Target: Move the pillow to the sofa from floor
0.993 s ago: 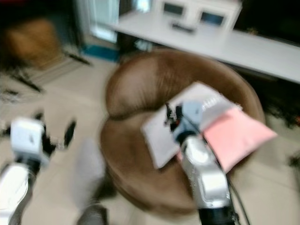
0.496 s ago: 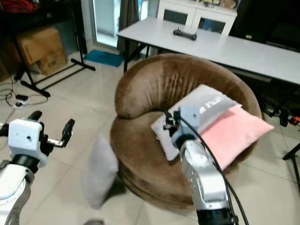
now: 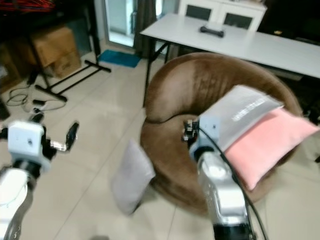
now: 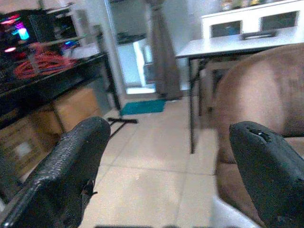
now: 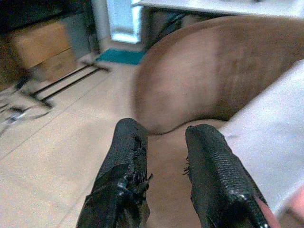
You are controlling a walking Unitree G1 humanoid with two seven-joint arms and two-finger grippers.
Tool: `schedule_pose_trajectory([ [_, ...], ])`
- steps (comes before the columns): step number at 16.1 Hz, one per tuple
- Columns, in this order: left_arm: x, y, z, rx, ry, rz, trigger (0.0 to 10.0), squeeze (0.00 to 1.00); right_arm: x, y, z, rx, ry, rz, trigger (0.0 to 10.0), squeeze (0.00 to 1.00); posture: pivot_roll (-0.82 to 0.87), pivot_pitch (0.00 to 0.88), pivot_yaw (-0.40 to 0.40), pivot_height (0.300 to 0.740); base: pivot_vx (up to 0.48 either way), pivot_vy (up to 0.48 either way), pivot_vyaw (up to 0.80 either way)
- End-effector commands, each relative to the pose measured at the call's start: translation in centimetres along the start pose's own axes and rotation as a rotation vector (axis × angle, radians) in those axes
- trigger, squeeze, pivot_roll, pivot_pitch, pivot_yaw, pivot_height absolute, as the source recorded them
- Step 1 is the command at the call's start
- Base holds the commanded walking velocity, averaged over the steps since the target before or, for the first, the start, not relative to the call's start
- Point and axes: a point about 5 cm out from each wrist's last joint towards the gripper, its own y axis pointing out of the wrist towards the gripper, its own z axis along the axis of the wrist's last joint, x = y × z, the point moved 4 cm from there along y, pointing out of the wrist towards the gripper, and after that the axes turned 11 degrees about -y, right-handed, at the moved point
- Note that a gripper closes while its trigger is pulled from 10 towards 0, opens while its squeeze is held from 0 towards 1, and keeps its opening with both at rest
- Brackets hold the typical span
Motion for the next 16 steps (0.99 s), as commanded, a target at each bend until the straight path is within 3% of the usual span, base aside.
schedule_pose_trajectory([
  [1, 0.5, 0.3, -0.2, -0.003, -0.018, -0.004, 10.0, 0.0, 0.4, 0.0, 0.5, 0.015, -0.027, -0.009, 10.0, 0.0, 0.16, 0.0, -0.057, 0.74, 0.0, 0.0, 0.0],
  [6, 0.8, 0.5, -0.2, -0.009, -0.037, -0.041, 10.0, 0.0, 0.7, -0.4, -0.1, 0.002, -0.002, -0.034, 10.0, 0.0, 0.16, 0.0, 0.014, 0.74, 0.0, 0.0, 0.0],
  [10, 0.6, 0.5, 0.0, -0.035, -0.019, -0.098, 10.0, 0.0, 0.5, -1.8, -1.2, -0.022, 0.011, -0.063, 10.0, 0.0, 0.16, 0.0, 0.086, 0.74, 0.0, 0.0, 0.0],
  [14, 0.9, 0.8, 0.1, -0.029, -0.042, -0.118, 10.0, 0.0, 1.1, -2.4, -0.7, -0.01, 0.003, -0.072, 10.0, 0.0, 0.13, 0.0, 0.082, 0.74, 0.068, 0.0, 0.0],
  [16, 1.0, 1.0, -0.1, -0.028, -0.052, -0.115, 10.0, 0.0, 1.2, -2.0, -0.1, 0.011, -0.068, -0.066, 10.0, 0.0, 0.13, 0.0, 0.062, 0.74, 0.289, 0.0, 0.0],
])
